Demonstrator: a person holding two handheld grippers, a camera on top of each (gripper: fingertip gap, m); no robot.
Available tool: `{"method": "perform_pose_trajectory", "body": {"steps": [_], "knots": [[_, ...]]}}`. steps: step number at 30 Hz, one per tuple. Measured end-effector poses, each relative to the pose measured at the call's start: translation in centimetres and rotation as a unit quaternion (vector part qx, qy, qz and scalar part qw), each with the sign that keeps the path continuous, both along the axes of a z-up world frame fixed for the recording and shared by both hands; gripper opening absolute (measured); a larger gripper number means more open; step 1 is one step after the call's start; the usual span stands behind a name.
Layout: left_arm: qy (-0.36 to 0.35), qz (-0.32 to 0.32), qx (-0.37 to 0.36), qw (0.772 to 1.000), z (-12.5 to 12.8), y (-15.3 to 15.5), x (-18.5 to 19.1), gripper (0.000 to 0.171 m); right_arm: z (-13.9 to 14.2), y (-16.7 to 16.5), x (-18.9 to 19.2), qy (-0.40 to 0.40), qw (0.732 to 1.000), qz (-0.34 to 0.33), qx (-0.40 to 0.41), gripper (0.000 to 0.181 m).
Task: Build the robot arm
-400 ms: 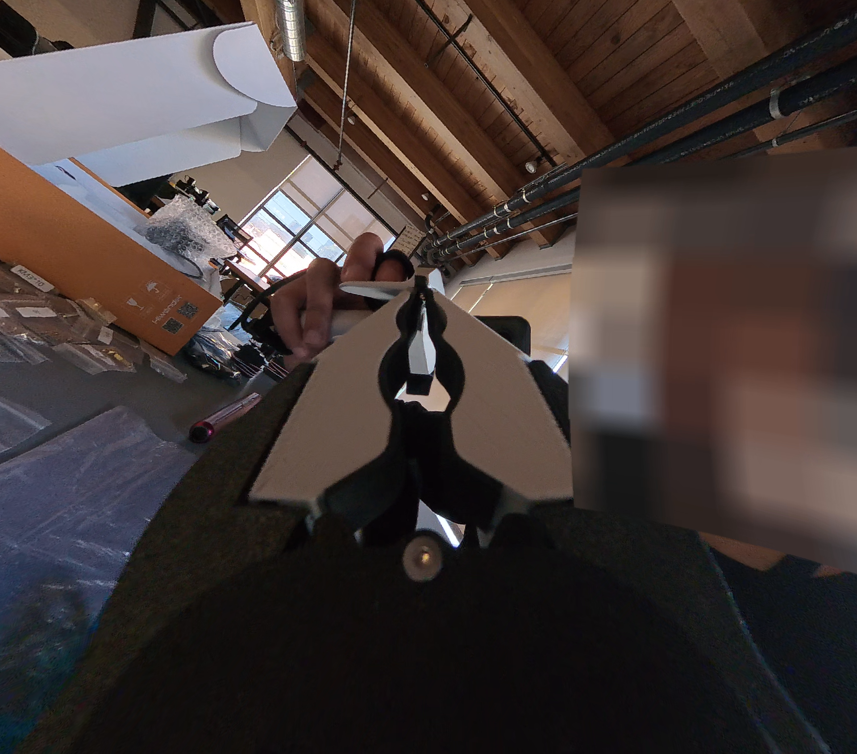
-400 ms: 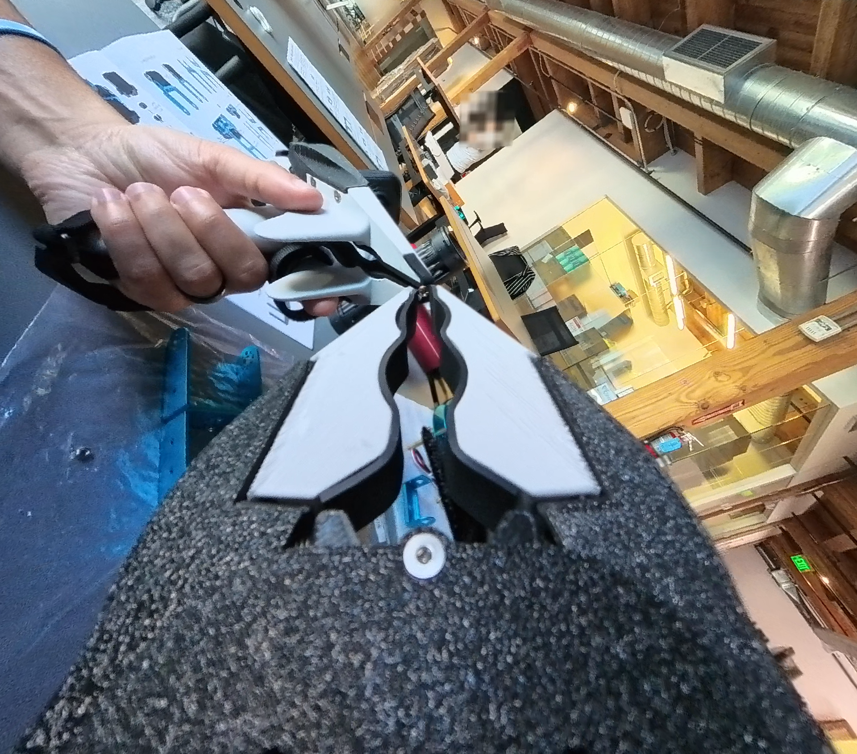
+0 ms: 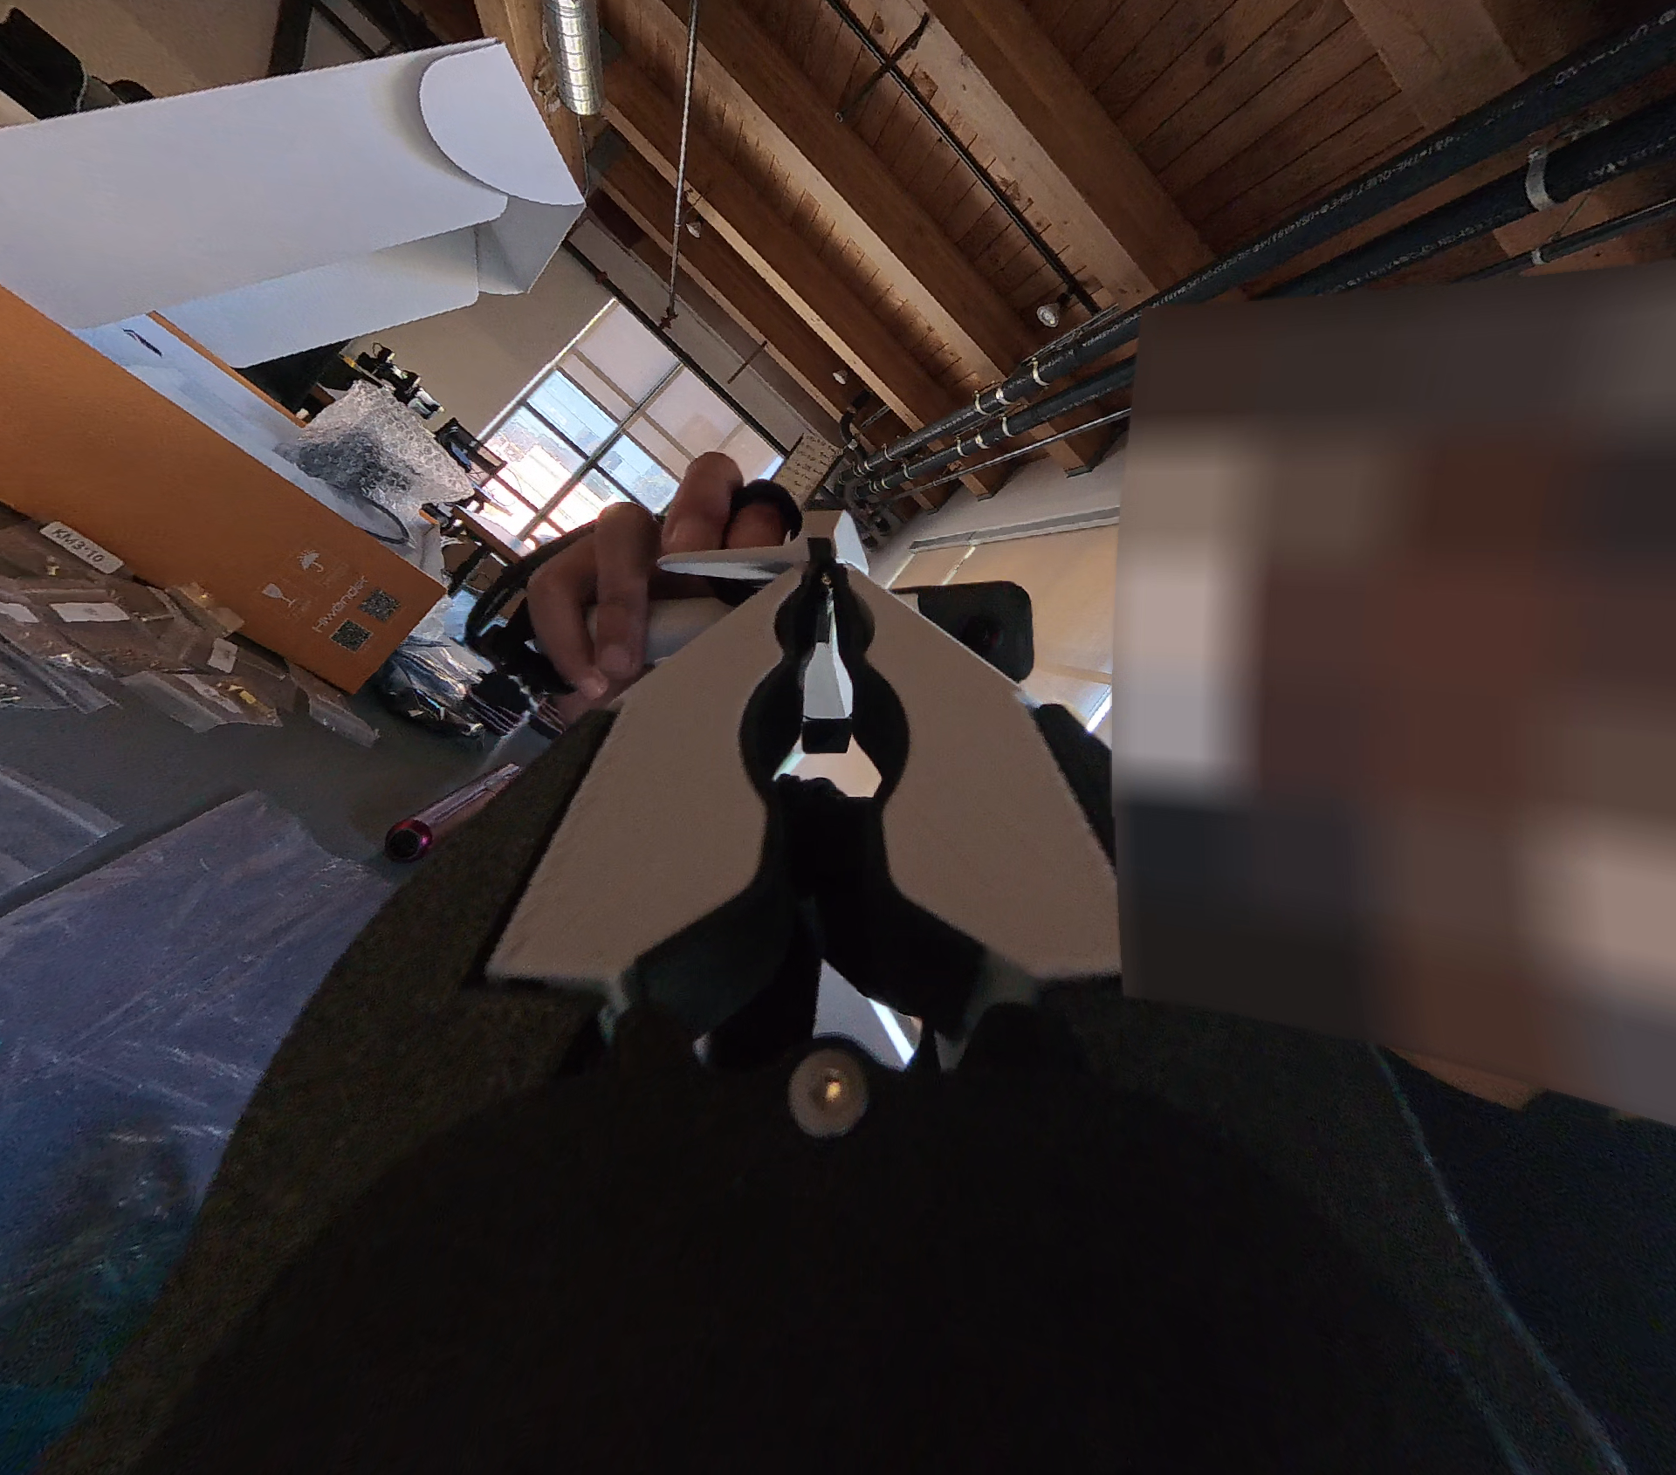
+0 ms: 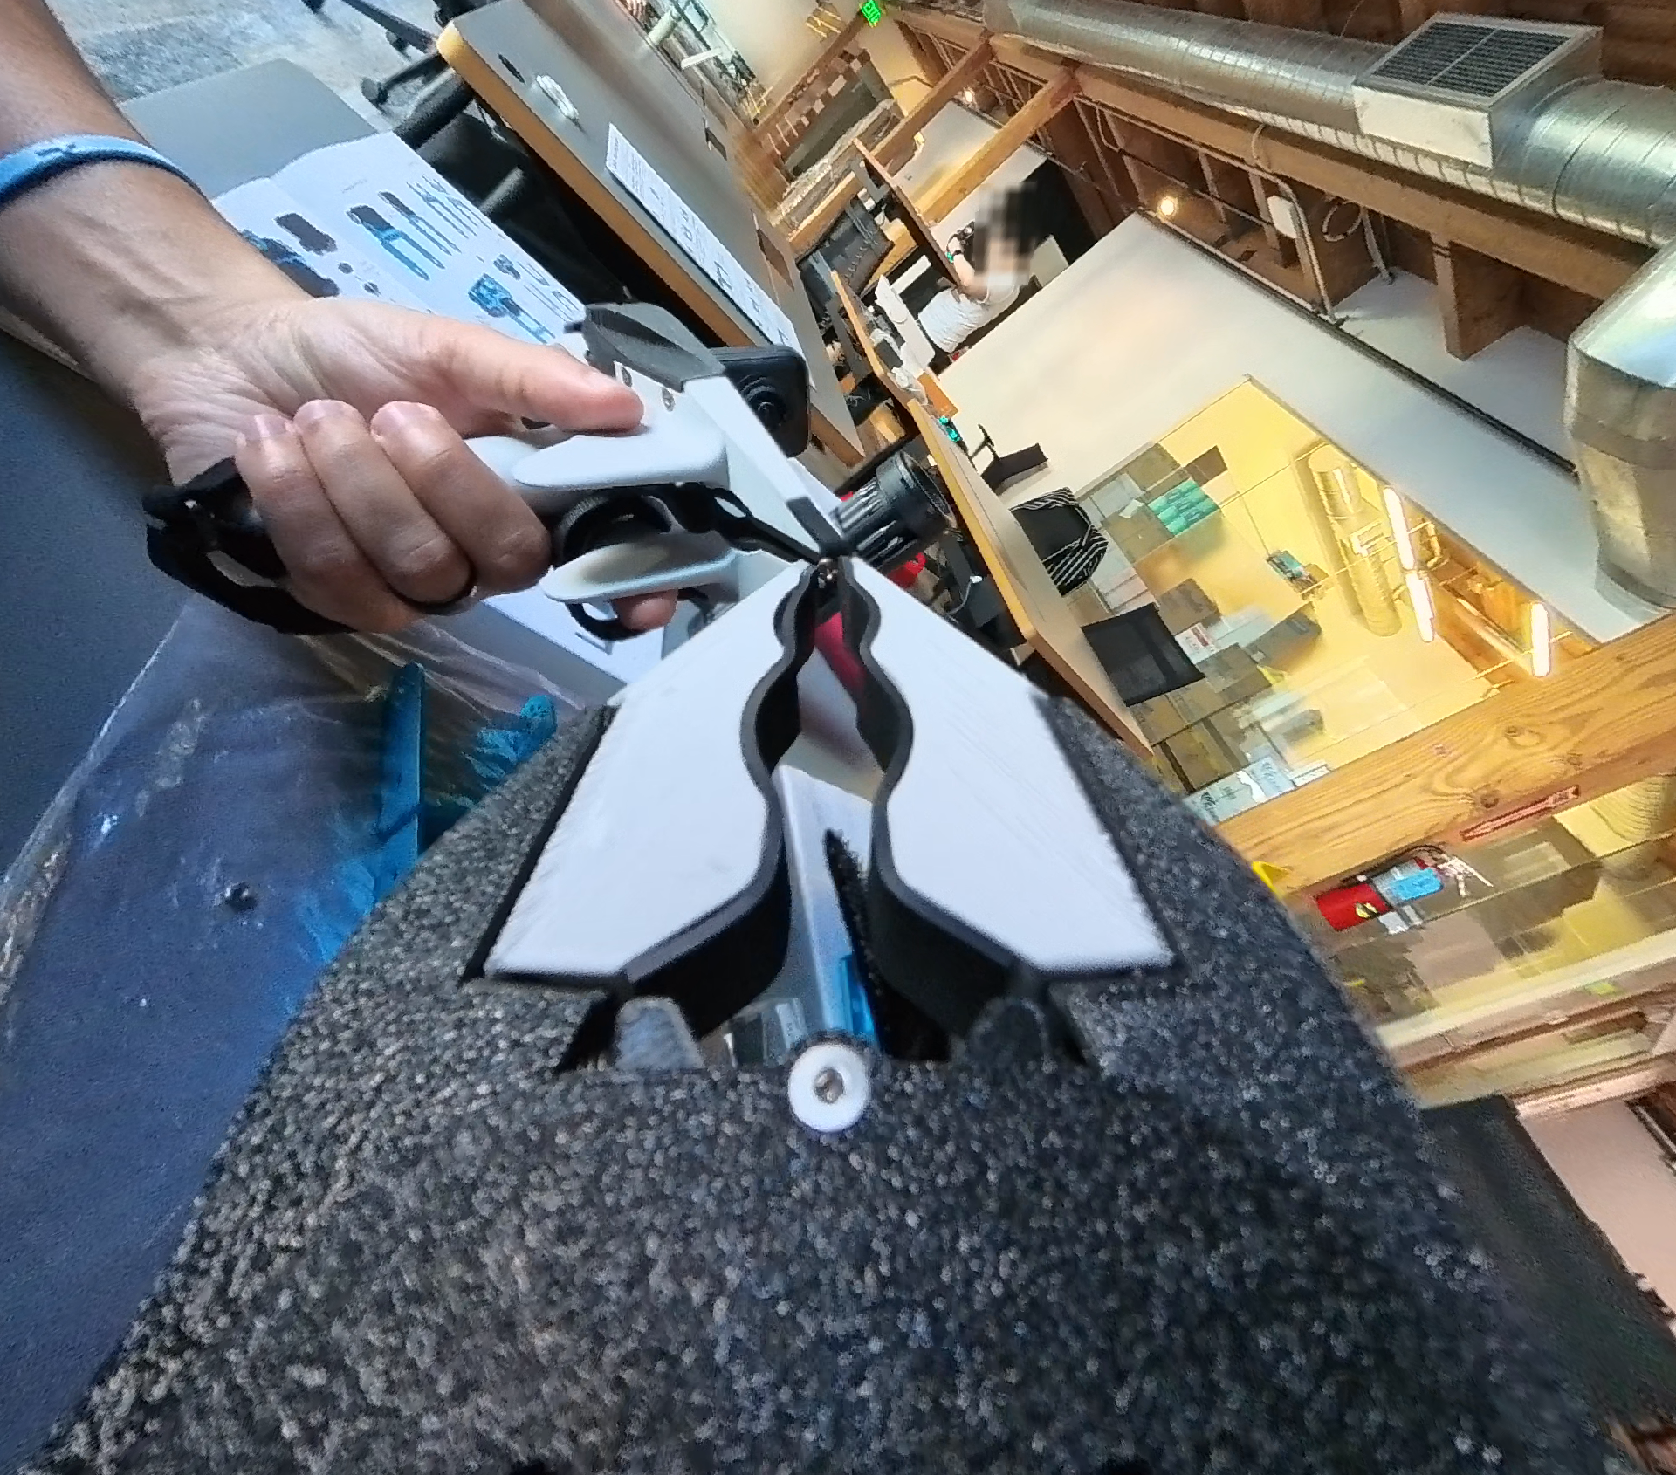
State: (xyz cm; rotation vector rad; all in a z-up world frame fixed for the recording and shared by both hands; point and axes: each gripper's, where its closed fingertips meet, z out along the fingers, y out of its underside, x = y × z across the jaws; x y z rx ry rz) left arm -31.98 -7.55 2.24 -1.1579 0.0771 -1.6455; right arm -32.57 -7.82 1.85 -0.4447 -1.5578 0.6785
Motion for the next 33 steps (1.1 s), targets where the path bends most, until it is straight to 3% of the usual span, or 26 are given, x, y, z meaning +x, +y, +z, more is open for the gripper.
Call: {"method": "perform_pose_trajectory", "body": {"steps": [1,2,5,7,10,12,15,17,21,24,28,33], "knots": [[0.005,0.005,-0.002,1.0,-0.1,0.1,0.0,0.001,-0.1,0.0,0.0,-0.001,1.0,0.002,-0.002,0.003],[0.013,0.012,-0.005,1.0,-0.3,0.2,-0.1,0.005,-0.2,0.2,-0.1,-0.002,1.0,0.002,-0.006,0.003],[0.046,0.009,-0.018,0.999,-0.9,0.2,-1.0,0.04,-0.6,0.4,-0.2,-0.013,0.999,0.013,-0.032,0.003],[0.081,0.032,-0.015,0.996,-1.2,0.1,-2.6,0.042,-1.9,0.9,-0.4,-0.041,0.998,0.021,-0.049,0.003],[0.216,0.071,-0.039,0.973,-3.7,0.3,-4.9,0.049,-6.6,2.8,-1.3,-0.152,0.982,0.029,-0.104,0.003],[0.326,0.066,-0.045,0.942,-6.2,-0.2,-5.9,0.064,-9.5,3.4,-1.7,-0.214,0.964,0.048,-0.152,0.004],[0.516,0.053,-0.043,0.854,-11.8,-0.8,-6.9,0.075,-12.5,3.6,-2.2,-0.275,0.944,0.064,-0.172,0.002],[0.589,0.018,-0.036,0.807,-14.4,-1.5,-6.6,0.081,-14.1,3.4,-2.3,-0.313,0.933,0.068,-0.163,0.003],[0.643,-0.03,-0.034,0.764,-17.0,-1.8,-6.0,0.088,-15.2,2.1,-2.4,-0.332,0.925,0.103,-0.151,0.003],[0.661,-0.047,-0.024,0.748,-17.9,-1.9,-5.6,0.088,-16.6,1.8,-2.5,-0.355,0.919,0.112,-0.131,0.003],[0.691,-0.049,-0.016,0.721,-19.4,-1.9,-5.8,0.077,-16.9,1.5,-2.7,-0.358,0.915,0.133,-0.128,0.003],[0.67,-0.051,-0.022,0.74,-19.5,-1.7,-5.6,0.065,-17.0,1.3,-3.1,-0.364,0.912,0.136,-0.133,0.003]]}}
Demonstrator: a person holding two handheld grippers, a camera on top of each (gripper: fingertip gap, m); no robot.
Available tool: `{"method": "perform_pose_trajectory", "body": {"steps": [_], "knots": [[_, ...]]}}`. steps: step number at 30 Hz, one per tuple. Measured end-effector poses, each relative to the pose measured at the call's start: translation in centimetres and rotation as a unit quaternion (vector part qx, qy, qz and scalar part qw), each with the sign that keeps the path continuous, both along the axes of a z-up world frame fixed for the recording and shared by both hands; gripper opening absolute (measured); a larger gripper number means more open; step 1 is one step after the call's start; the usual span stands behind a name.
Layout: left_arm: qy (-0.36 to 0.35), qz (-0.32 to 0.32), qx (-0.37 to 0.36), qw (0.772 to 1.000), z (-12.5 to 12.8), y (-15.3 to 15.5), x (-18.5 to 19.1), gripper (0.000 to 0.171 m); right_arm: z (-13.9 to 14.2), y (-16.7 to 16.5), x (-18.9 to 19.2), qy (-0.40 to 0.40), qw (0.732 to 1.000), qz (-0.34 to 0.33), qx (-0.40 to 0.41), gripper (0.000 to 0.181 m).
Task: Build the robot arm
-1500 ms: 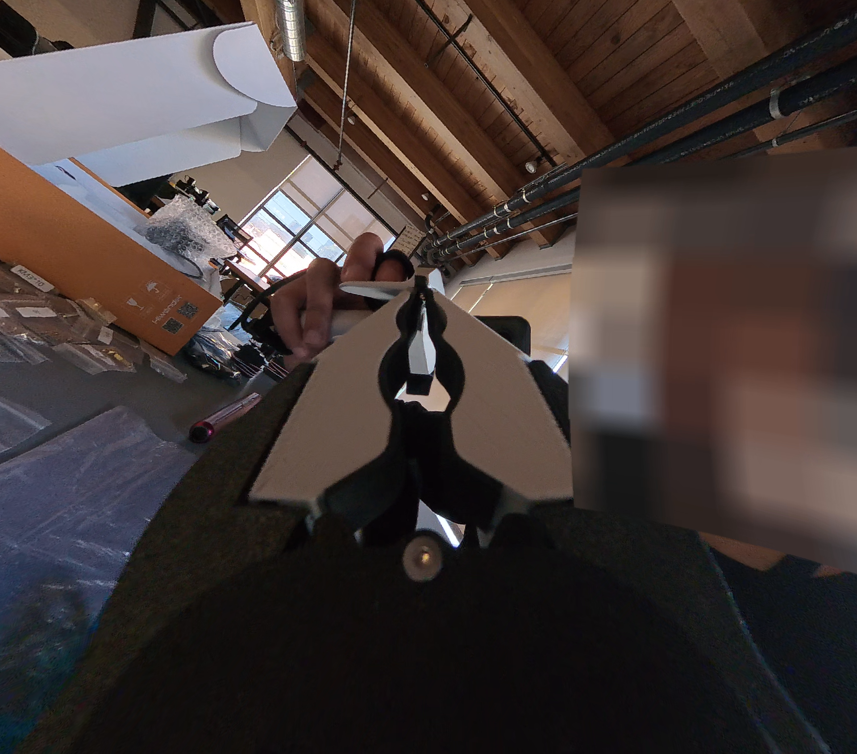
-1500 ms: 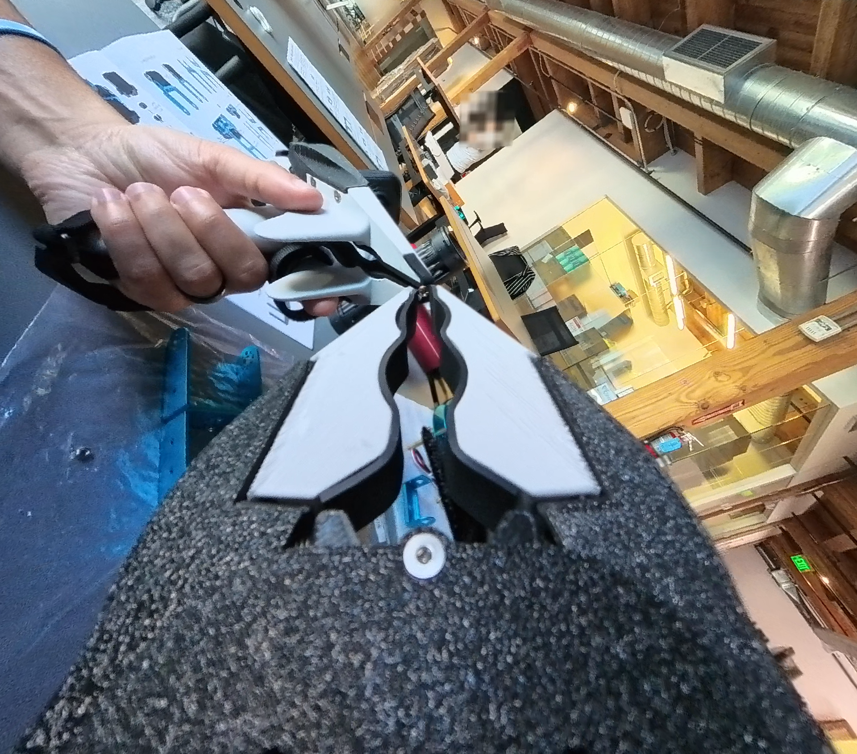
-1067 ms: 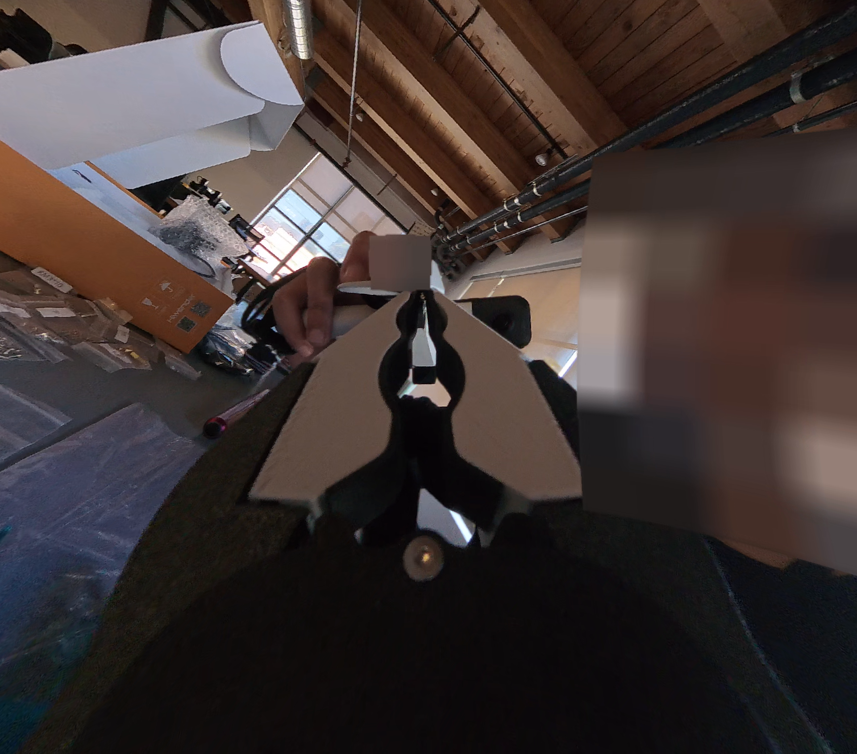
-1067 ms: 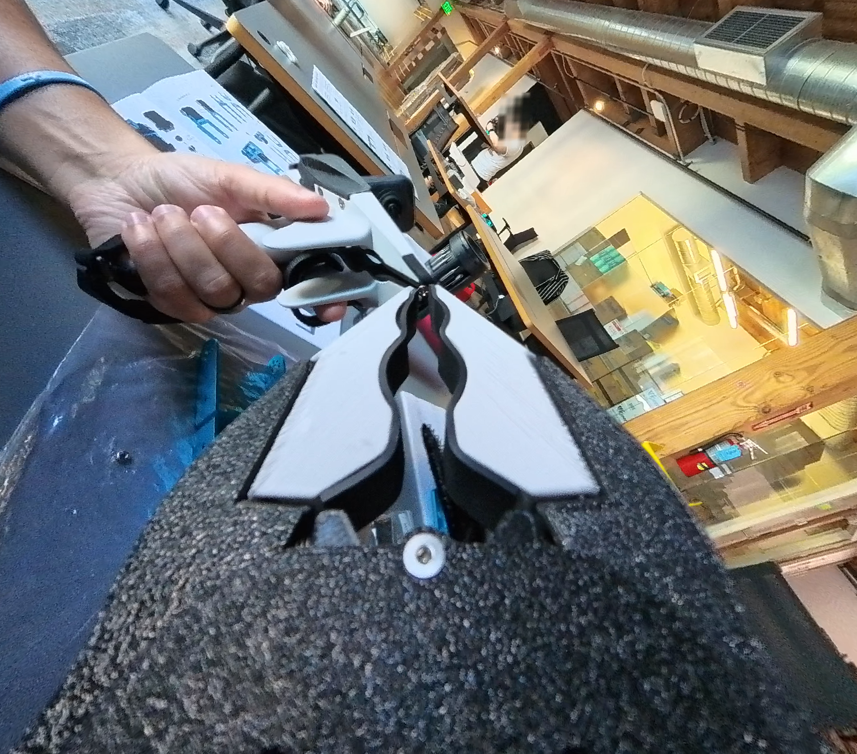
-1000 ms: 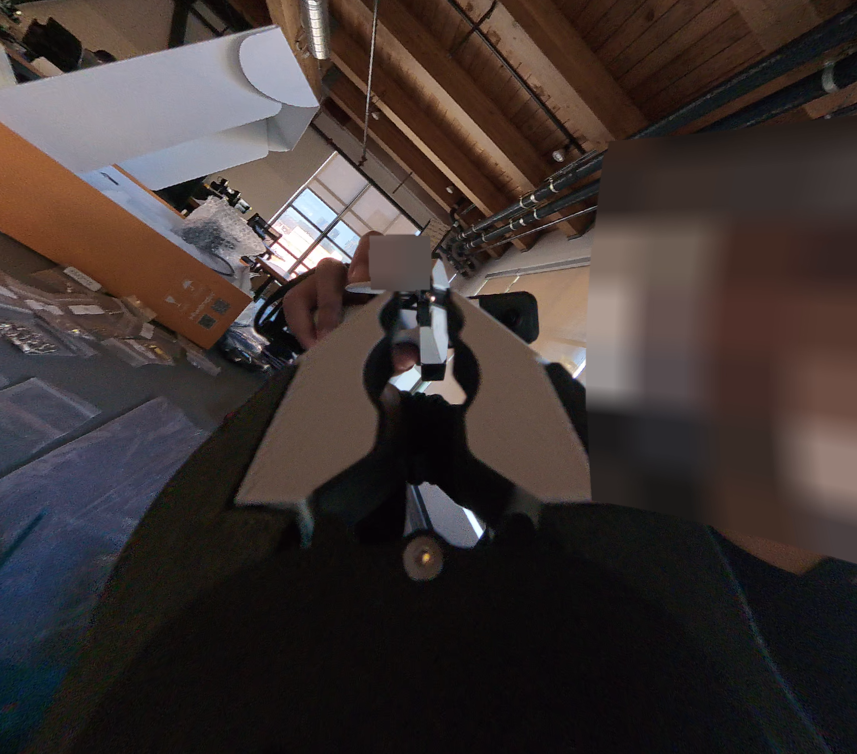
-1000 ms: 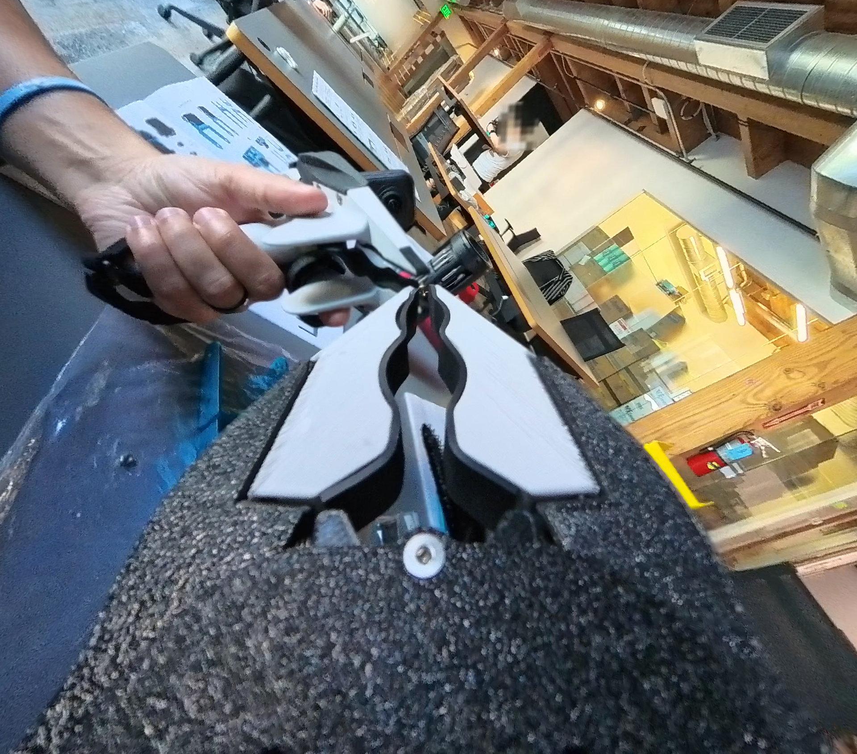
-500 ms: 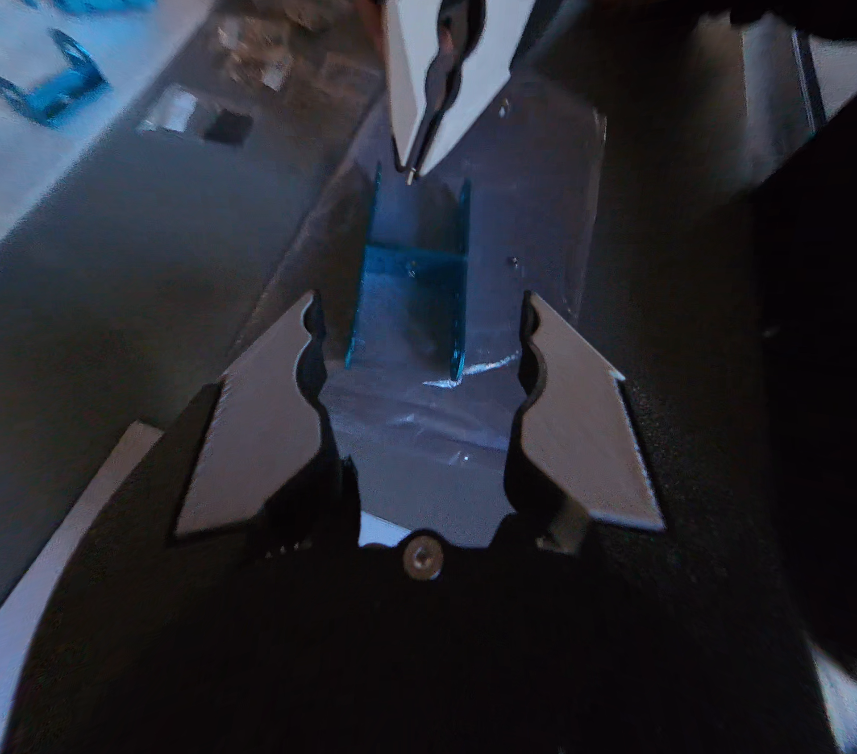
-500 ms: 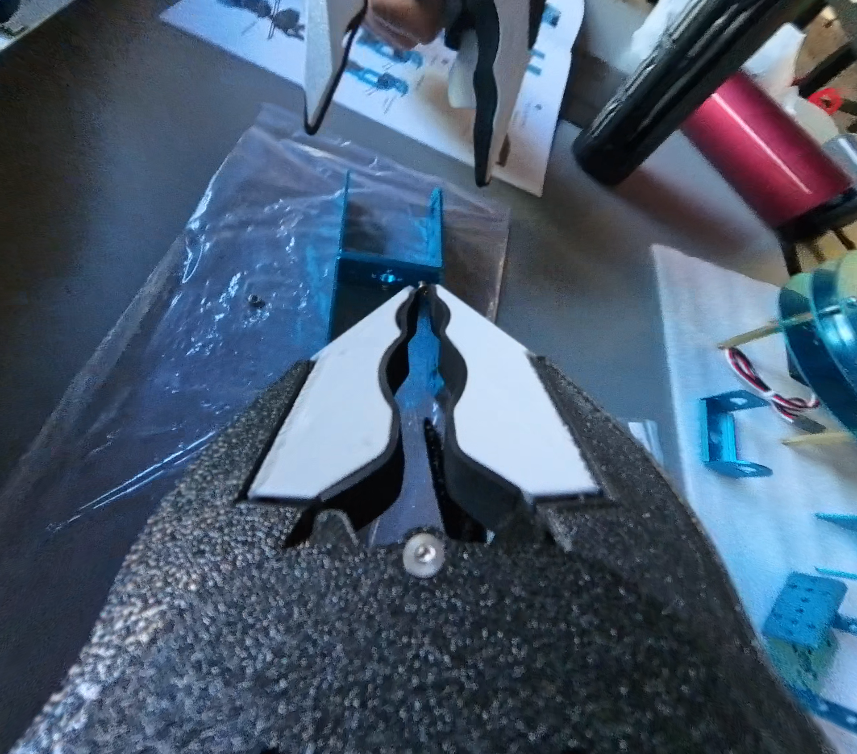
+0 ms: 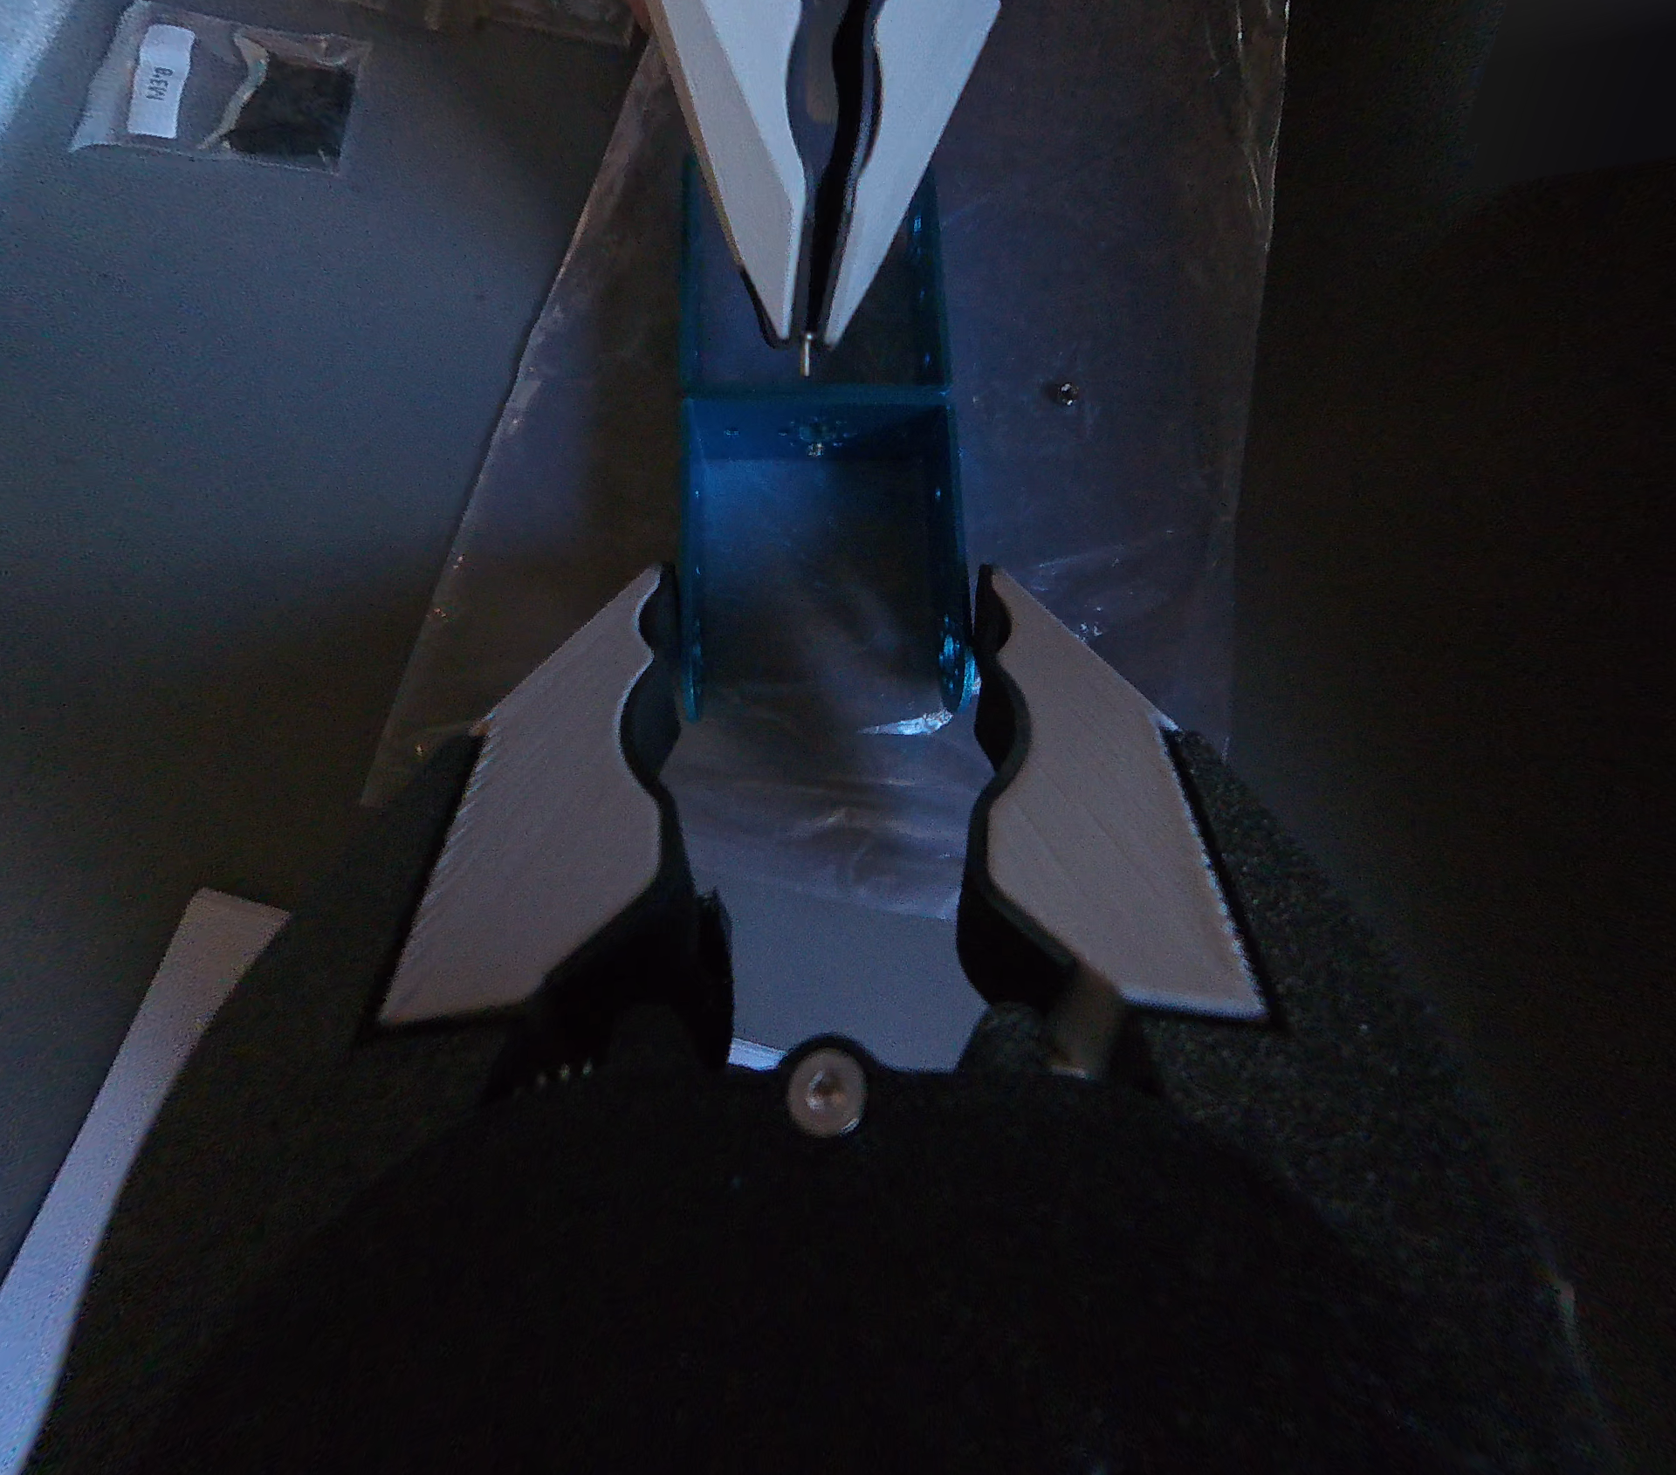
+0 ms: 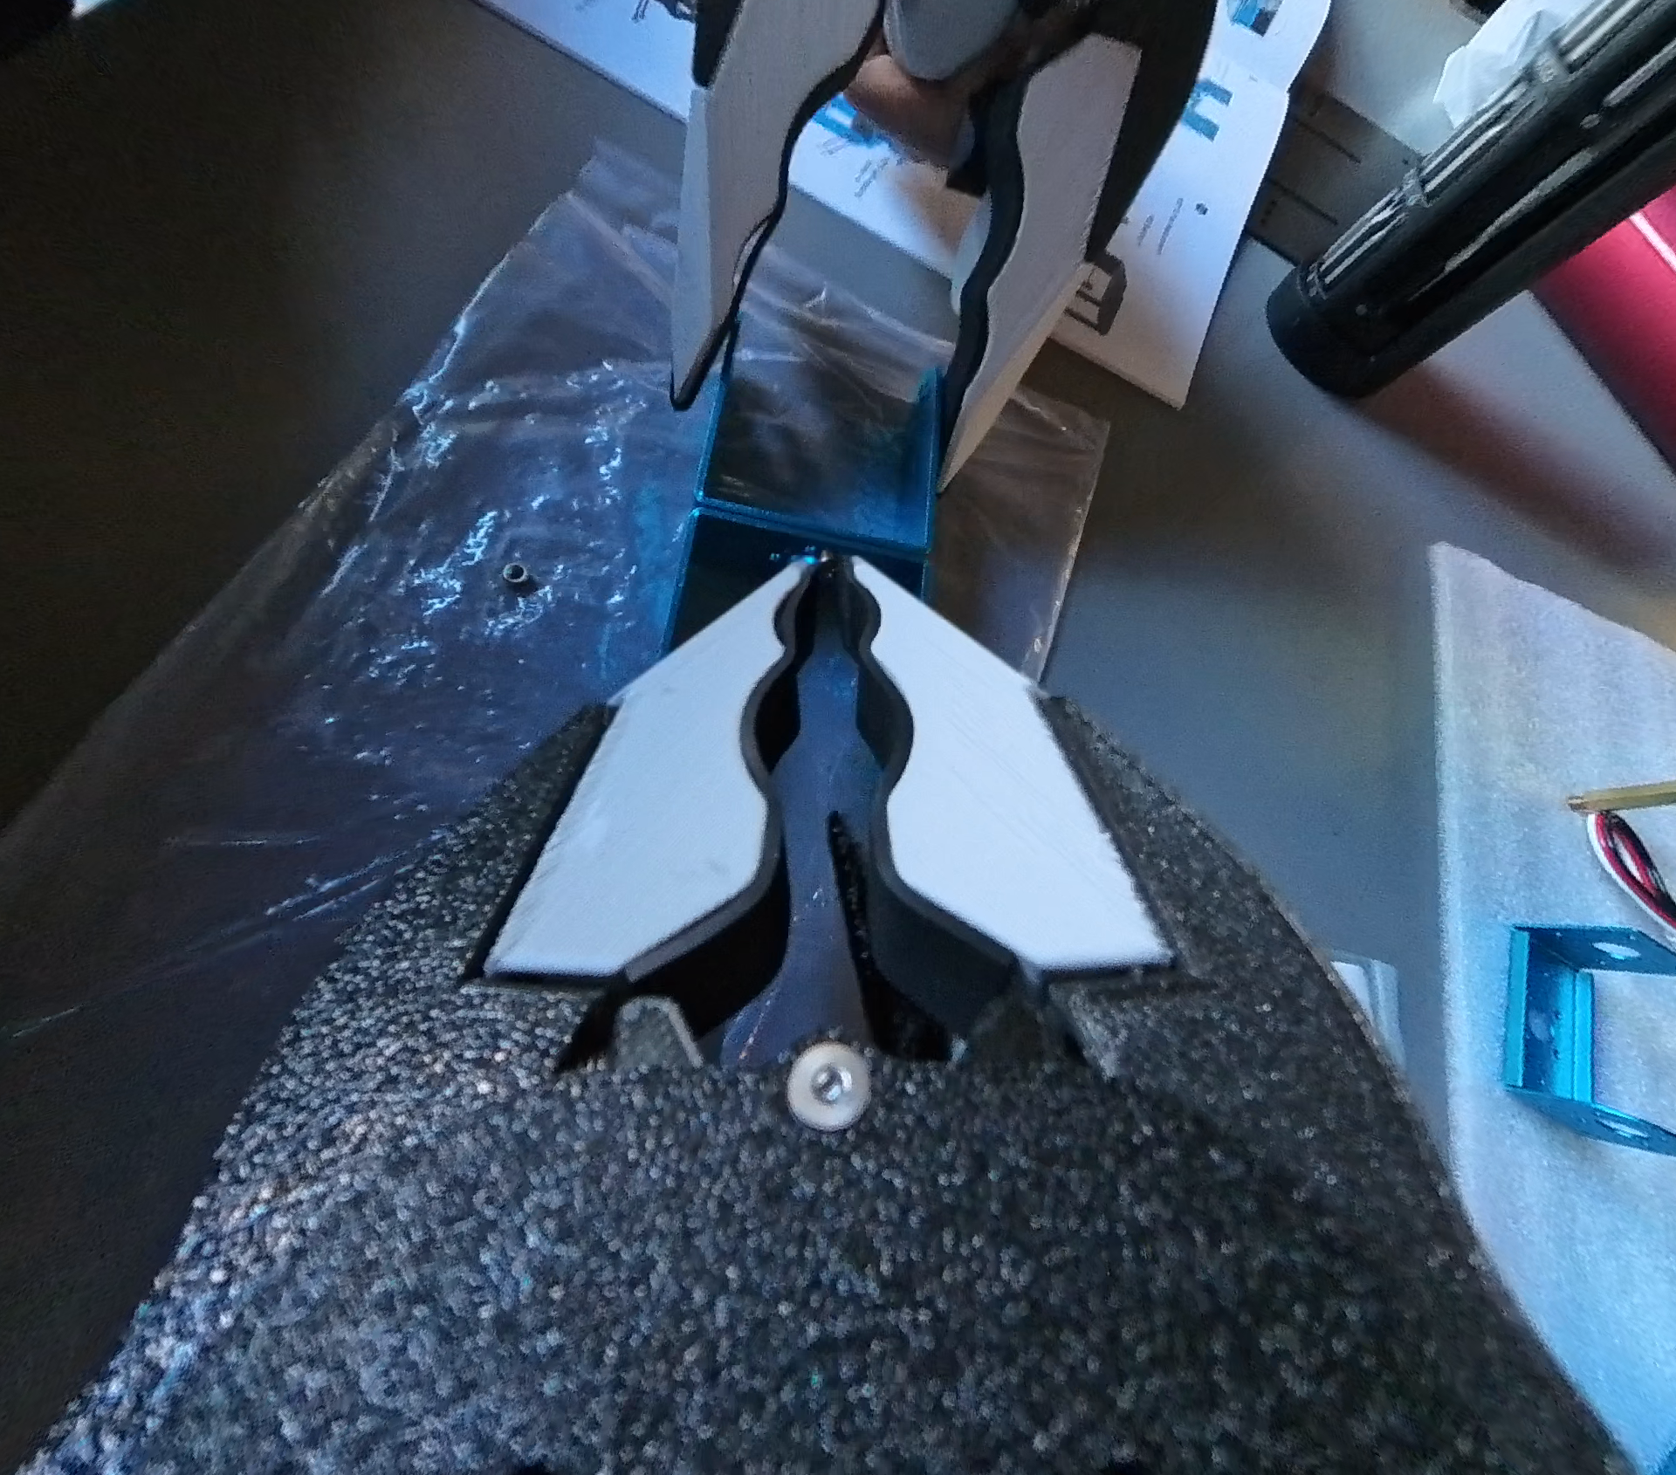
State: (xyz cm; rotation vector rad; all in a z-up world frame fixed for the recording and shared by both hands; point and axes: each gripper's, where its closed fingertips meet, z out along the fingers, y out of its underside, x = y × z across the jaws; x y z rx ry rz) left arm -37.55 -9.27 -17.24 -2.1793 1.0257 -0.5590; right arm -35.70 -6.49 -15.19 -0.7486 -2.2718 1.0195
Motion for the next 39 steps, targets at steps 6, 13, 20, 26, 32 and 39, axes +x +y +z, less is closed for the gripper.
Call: {"method": "perform_pose_trajectory", "body": {"steps": [6,13,20,26,32,39], "knots": [[-0.008,0.003,-0.007,1.0,-0.1,0.0,0.1,0.065,-0.2,-0.1,0.0,-0.009,1.0,0.0,-0.001,0.003],[-0.021,0.002,-0.018,1.0,-0.2,-0.1,0.2,0.065,-0.2,-0.4,0.1,-0.016,1.0,0.007,-0.011,0.003],[-0.02,0.003,-0.016,1.0,-0.2,-0.1,0.2,0.065,-0.7,-0.5,0.1,-0.023,1.0,0.007,0.003,0.002],[-0.016,0.002,-0.011,1.0,-0.2,-0.1,0.2,0.065,-2.2,0.2,0.3,-0.06,0.997,-0.008,0.038,0.003],[-0.015,0.002,-0.005,1.0,-0.2,-0.1,0.2,0.065,-2.5,0.4,0.3,-0.071,0.996,-0.018,0.045,0.004],[0.0,0.001,0.008,1.0,-0.4,0.0,0.2,0.066,-2.5,0.5,0.4,-0.132,0.99,-0.043,0.009,0.003]]}}
